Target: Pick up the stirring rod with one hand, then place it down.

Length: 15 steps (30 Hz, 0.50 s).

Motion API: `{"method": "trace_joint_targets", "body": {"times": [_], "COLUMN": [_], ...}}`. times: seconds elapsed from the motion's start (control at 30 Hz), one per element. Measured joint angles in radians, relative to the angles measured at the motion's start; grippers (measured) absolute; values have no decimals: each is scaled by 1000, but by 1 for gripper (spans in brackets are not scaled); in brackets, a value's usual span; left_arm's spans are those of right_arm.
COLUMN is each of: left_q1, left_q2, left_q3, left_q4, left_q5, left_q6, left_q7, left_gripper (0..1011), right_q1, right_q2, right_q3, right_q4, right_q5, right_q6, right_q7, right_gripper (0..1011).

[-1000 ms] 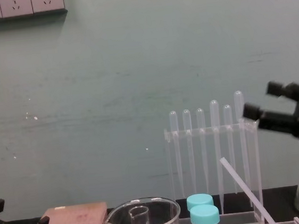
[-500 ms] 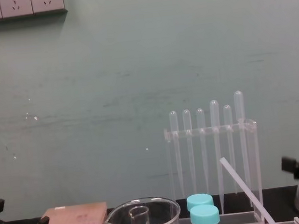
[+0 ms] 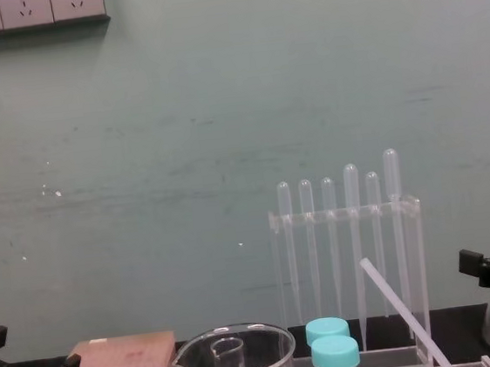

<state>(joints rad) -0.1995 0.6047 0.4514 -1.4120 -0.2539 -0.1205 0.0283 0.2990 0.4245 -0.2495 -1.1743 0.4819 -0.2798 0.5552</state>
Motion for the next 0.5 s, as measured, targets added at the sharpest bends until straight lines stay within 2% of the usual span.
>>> {"method": "trace_joint_targets", "body": {"times": [0.5], "left_q1": [0], "left_q2": [0], "left_q3": [0], "left_q4": [0], "left_q5": [0], "left_q6": [0], "left_q7": [0], "left_gripper": [1000], "right_q1": [4], "right_q2": [0], "right_q3": [-1], "right_q4": [2], "right_q5": [1], "right_q6": [-8], "right_q7": [5], "right_gripper": [1000]}}
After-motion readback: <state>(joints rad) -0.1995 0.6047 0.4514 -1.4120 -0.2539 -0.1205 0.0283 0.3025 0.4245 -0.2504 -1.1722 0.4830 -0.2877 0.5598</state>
